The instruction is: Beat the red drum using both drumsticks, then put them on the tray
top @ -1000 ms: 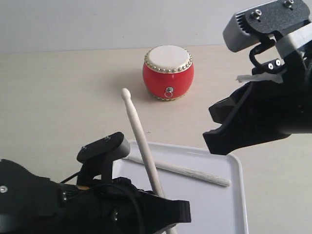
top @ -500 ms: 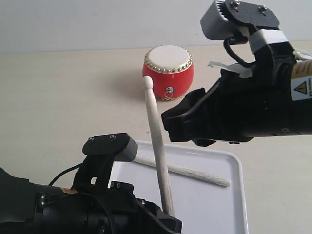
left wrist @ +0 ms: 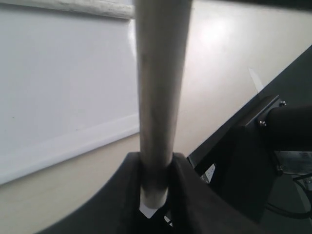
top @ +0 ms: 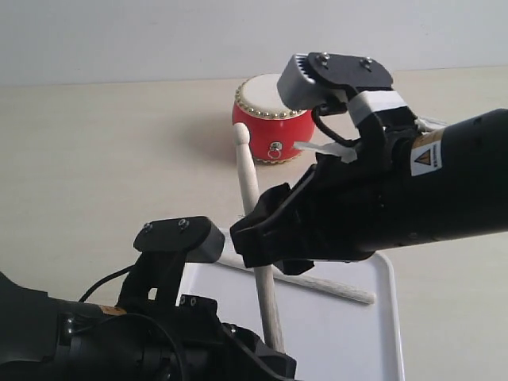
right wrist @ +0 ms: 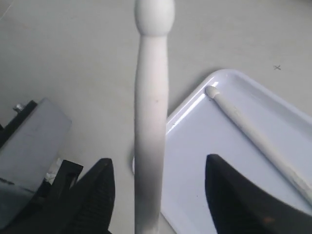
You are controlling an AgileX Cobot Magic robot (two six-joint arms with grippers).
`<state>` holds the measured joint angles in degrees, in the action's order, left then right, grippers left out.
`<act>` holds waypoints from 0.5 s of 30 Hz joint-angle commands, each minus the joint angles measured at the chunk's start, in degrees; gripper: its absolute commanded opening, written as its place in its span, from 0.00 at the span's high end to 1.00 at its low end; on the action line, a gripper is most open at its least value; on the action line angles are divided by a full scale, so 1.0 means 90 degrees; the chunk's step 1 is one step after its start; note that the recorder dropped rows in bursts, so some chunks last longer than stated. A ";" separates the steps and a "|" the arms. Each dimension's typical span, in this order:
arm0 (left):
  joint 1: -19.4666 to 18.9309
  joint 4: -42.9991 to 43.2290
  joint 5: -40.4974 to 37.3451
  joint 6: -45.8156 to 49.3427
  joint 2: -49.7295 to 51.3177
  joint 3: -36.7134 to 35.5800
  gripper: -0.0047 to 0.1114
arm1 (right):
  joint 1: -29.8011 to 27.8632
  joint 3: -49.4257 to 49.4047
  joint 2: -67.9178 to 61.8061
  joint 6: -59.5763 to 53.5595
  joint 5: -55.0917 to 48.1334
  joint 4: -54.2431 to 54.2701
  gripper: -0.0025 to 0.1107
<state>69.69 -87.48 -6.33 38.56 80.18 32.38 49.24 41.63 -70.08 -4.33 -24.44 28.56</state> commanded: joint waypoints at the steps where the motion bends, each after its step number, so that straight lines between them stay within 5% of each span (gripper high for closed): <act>1: -0.0012 -0.0003 0.0062 0.0051 -0.0055 -0.0023 0.96 | 0.0012 -0.0025 -0.0090 -0.0248 0.0020 0.0123 0.54; 9: -0.0012 0.0116 0.0095 0.0051 -0.0055 0.0277 0.96 | 0.0012 -0.0025 -0.0090 -0.0445 0.0044 0.0140 0.98; 15: -0.0012 0.0433 0.0357 0.0051 -0.0055 0.0342 0.93 | 0.0012 -0.0013 -0.0090 -0.0534 0.0072 0.0140 0.98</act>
<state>69.65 -85.50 -4.28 38.02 80.18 34.20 49.24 41.63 -70.77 -7.64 -22.38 31.02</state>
